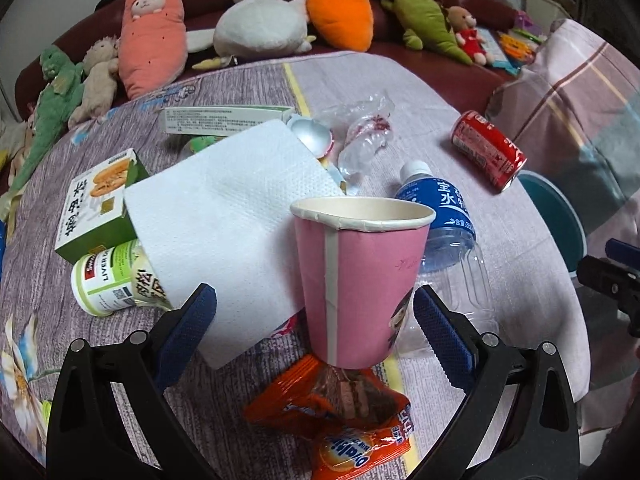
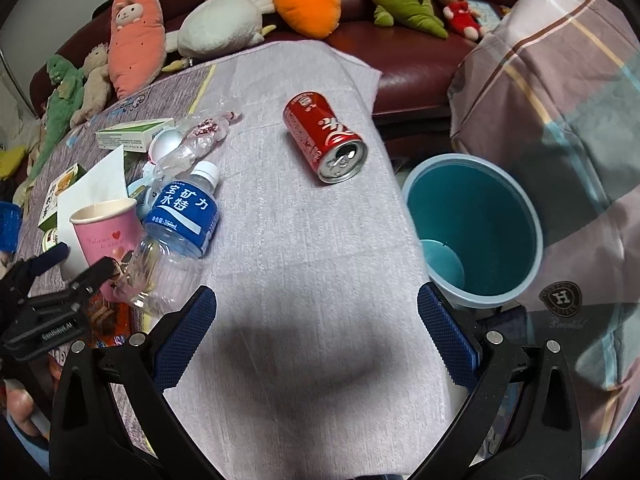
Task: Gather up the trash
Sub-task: 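Grasp the pink paper cup with the left tool while the right tool grasps the blue-labelled water bottle, then carry the bottle and cup to the teal bin and release both, then return both tools to the table and grasp the green-and-white medicine box with the right tool, then grasp the snack box with the left tool while the right tool holds the medicine box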
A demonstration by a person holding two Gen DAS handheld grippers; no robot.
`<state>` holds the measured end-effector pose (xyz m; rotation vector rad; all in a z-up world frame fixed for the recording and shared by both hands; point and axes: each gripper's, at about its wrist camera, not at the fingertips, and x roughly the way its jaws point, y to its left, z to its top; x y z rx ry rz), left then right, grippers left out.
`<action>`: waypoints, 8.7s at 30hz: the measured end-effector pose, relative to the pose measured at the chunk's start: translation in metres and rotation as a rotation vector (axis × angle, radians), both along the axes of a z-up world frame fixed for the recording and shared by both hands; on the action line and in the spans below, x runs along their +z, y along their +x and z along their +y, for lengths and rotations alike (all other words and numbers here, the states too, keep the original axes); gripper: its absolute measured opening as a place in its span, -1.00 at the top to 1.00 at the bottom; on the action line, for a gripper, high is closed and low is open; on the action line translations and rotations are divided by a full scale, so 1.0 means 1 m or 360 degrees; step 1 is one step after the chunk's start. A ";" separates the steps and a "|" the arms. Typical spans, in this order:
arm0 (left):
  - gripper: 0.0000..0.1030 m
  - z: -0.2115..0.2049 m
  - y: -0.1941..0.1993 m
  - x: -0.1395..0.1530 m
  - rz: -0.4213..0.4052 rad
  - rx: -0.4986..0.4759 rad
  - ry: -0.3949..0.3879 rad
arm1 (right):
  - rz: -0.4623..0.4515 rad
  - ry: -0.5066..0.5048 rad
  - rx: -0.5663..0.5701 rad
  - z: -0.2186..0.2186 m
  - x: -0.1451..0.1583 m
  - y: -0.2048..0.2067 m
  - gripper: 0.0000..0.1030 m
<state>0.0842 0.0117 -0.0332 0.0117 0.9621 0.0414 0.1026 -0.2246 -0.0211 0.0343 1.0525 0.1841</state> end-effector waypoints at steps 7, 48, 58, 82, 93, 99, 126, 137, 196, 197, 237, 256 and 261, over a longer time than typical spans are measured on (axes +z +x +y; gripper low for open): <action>-0.92 -0.002 0.005 -0.009 0.0010 0.0020 -0.0008 | 0.0065 0.0060 0.0050 0.011 0.000 0.017 -0.88; -0.20 0.026 -0.009 -0.003 -0.0074 -0.0091 -0.0249 | 0.0455 0.0333 0.0354 0.087 -0.045 0.063 -0.28; -0.16 0.004 -0.008 0.015 -0.0059 -0.0143 -0.0302 | 0.0345 0.0423 0.0277 0.033 -0.029 0.042 -0.28; -0.17 -0.176 0.044 0.039 0.0014 -0.0695 -0.0233 | 0.0060 0.0443 -0.0235 -0.165 0.005 0.050 -0.28; -0.18 -0.229 0.084 0.021 0.0096 -0.0830 -0.0230 | 0.0140 0.0364 -0.0357 -0.209 -0.023 0.085 -0.29; -0.18 -0.244 0.103 0.010 0.0140 -0.0873 -0.0232 | 0.0208 0.0371 -0.0415 -0.213 -0.042 0.104 -0.30; -0.91 -0.301 0.136 -0.024 0.0239 -0.0961 -0.0222 | 0.0108 0.0186 -0.0603 -0.260 -0.016 0.089 -0.49; -0.92 -0.253 0.117 -0.009 0.0217 -0.0802 -0.0253 | 0.0125 0.0182 -0.0558 -0.239 -0.010 0.085 -0.62; -0.92 0.214 0.074 0.016 0.0059 0.0580 -0.0110 | 0.0039 -0.0380 0.0931 0.252 0.023 0.144 -0.62; -0.92 0.220 0.072 0.016 0.0061 0.0594 -0.0119 | 0.0042 -0.0395 0.0949 0.257 0.020 0.146 -0.62; -0.95 0.179 0.076 0.008 0.0145 0.0543 -0.0008 | 0.0051 -0.0091 0.0902 0.254 0.049 0.175 0.38; -0.92 0.176 0.055 0.020 0.0117 0.0612 -0.0069 | 0.0254 -0.0136 0.0903 0.226 0.001 0.146 0.28; -0.92 0.154 0.088 0.005 0.0202 0.0650 0.0104 | 0.0265 -0.0097 0.0905 0.220 -0.015 0.156 0.41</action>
